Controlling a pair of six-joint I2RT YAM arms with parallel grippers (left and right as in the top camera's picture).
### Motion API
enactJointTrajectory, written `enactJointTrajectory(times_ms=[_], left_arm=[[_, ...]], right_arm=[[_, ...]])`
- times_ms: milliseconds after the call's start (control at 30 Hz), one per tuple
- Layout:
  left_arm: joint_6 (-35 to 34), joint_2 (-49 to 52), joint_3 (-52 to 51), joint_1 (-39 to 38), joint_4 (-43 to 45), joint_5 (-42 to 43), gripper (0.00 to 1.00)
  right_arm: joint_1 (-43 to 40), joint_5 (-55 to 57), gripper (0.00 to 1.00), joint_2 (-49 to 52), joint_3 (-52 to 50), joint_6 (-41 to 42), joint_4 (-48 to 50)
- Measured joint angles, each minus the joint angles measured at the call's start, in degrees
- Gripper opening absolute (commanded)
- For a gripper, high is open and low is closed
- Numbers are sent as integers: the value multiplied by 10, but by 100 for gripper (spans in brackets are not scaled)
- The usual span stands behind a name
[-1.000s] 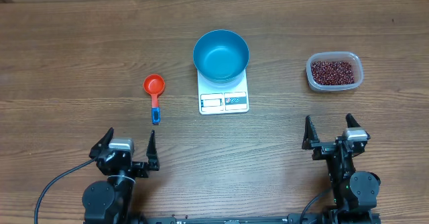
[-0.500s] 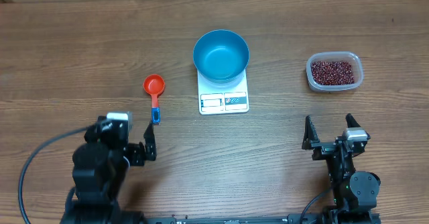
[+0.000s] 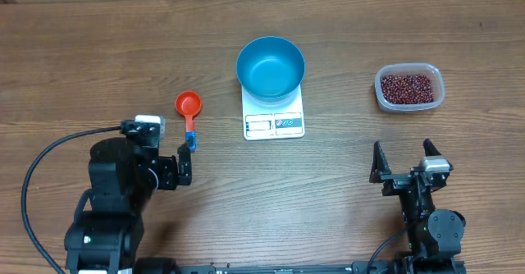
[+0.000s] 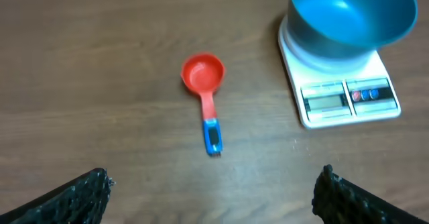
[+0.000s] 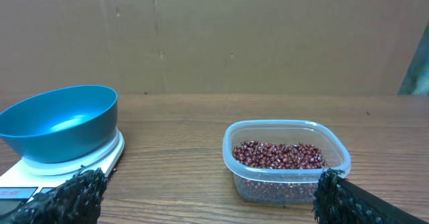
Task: Scoop item into bowl and weigh 150g on scale
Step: 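Move the left gripper forward toward the red scoop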
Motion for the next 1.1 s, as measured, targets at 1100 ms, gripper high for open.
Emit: enactJointTrajectory(times_ms=[1100], left_arm=[[2,167,125,0,-102,18,100]], right_arm=[[0,0,100,0,0,0,0]])
